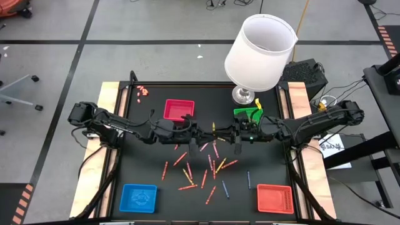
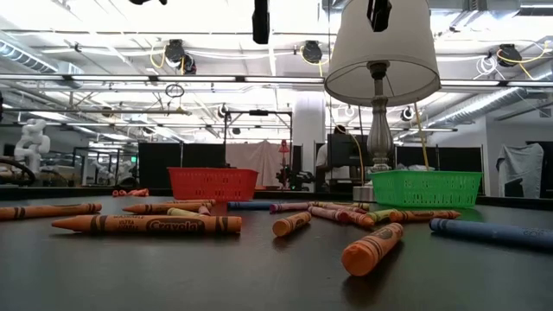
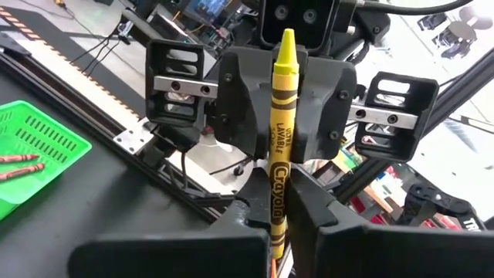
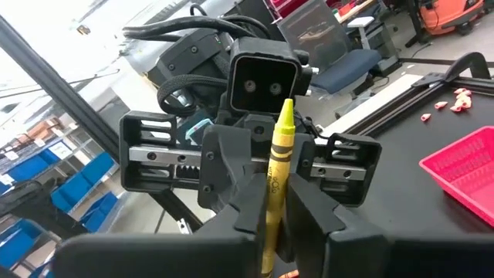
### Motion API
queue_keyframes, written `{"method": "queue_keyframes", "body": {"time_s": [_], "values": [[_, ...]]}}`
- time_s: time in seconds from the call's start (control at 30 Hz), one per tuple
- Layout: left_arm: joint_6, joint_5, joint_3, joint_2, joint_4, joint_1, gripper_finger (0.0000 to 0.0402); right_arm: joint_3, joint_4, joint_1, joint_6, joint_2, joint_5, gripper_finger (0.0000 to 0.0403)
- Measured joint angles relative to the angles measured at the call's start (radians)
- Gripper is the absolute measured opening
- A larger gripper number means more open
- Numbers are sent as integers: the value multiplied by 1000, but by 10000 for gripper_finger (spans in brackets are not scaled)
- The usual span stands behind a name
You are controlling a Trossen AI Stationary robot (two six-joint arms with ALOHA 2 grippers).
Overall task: Sort crayons
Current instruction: Put the yellow crayon into the red basket
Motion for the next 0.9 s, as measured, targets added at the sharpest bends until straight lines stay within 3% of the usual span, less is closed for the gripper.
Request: {"method": "queue_keyframes", "body": {"time_s": [0.17, 0.43, 0.63, 0.9], "values": [[3, 17, 0, 0, -3, 4, 22, 0, -10, 0, 0, -2, 11, 99], [0, 217, -1, -29, -25, 58, 23, 0, -128, -1, -1, -88, 11, 154], [67, 297, -1, -123, -272, 142, 24, 0, -257, 0, 3, -202, 9, 159], [287, 314, 0, -256, -691, 320, 24, 0, -449, 1, 46, -278, 10, 156]]}}
